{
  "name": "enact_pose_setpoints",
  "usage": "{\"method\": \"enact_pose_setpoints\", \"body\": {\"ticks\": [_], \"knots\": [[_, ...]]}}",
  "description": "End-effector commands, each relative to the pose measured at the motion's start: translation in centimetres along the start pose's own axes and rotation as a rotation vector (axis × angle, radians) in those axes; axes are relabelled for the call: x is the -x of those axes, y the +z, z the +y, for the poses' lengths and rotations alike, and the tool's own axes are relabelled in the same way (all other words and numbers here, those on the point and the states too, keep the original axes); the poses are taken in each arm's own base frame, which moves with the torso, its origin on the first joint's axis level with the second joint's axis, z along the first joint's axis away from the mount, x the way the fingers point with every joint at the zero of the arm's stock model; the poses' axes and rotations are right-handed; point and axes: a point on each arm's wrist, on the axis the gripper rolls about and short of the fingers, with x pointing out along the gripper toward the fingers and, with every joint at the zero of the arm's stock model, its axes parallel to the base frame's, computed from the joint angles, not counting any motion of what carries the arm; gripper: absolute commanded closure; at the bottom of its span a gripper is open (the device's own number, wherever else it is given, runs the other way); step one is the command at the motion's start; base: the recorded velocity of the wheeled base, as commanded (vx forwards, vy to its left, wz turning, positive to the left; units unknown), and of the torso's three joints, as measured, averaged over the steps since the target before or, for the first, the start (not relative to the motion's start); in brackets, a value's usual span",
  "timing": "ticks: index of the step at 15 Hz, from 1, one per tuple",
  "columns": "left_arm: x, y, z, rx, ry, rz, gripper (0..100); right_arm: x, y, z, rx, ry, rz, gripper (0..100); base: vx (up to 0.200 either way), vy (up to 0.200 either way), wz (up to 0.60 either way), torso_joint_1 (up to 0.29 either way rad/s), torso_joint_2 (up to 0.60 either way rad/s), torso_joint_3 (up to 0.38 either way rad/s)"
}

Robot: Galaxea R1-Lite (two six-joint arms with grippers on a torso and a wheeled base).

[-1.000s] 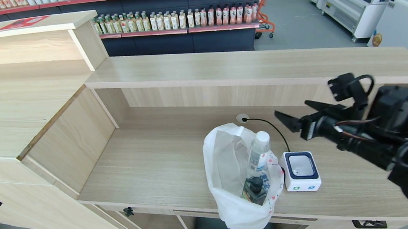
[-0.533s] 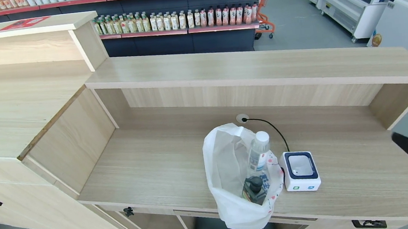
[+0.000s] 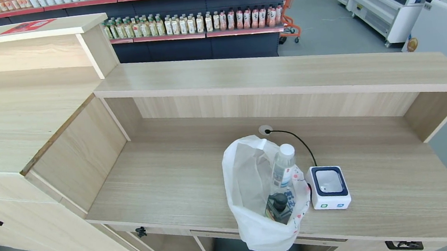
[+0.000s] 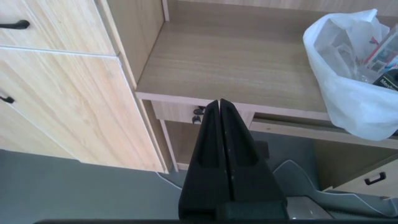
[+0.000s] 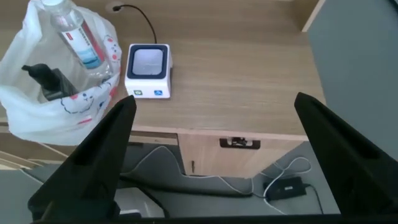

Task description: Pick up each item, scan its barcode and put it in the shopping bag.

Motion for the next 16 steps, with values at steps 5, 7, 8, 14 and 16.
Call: {"method": "enact_pose_setpoints", "body": {"ticks": [5,7,8,14,16], "knots": [[-0.01,-0.01,0.0,0.0,0.0,0.002,100,0.61,-0.4,-0.06,-0.002,-0.005,-0.057,0,0.0,0.0,0.0,0.0,0.0,0.0],[0.0,-0.02,0.0,0.0,0.0,0.0,100,0.61,-0.4,-0.07,-0.013,-0.008,-0.057,0,0.0,0.0,0.0,0.0,0.0,0.0],[-0.01,-0.01,0.0,0.0,0.0,0.002,100,0.61,-0.4,-0.07,-0.015,-0.01,-0.057,0,0.0,0.0,0.0,0.0,0.0,0.0],[0.0,-0.02,0.0,0.0,0.0,0.0,100,0.61,-0.4,-0.07,-0.015,-0.008,-0.057,0,0.0,0.0,0.0,0.0,0.0,0.0],[0.01,0.03,0.0,0.0,0.0,-0.001,100,0.61,-0.4,-0.07,-0.013,-0.008,-0.057,0,0.0,0.0,0.0,0.0,0.0,0.0]]}}
